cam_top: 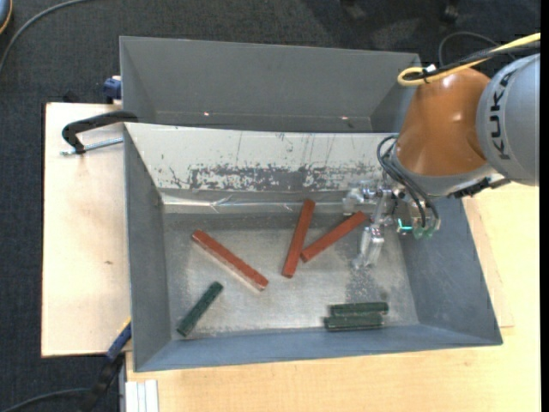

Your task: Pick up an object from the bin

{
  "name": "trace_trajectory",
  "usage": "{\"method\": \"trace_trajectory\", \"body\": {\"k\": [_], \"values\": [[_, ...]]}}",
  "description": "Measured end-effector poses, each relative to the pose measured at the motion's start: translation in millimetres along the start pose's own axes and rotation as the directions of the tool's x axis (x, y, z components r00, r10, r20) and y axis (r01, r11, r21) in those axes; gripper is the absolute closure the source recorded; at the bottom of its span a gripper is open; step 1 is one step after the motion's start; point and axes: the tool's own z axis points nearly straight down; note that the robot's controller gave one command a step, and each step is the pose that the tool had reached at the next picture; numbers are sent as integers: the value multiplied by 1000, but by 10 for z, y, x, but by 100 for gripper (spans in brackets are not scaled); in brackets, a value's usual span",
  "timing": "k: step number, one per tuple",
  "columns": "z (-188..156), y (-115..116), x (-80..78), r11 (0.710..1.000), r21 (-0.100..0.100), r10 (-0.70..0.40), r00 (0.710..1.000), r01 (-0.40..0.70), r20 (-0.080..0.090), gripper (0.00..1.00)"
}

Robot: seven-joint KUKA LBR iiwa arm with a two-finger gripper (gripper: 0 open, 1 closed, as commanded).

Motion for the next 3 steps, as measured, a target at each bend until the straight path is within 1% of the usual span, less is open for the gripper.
{"method": "trace_trajectory", "body": {"k": [1,2,3], "values": [[670,720,569,962,0,-273,962,273,6,0],[-231,1442,619,982,-2,-187,982,187,20,0],[695,2091,657,981,-2,-193,981,193,7,0]]}}
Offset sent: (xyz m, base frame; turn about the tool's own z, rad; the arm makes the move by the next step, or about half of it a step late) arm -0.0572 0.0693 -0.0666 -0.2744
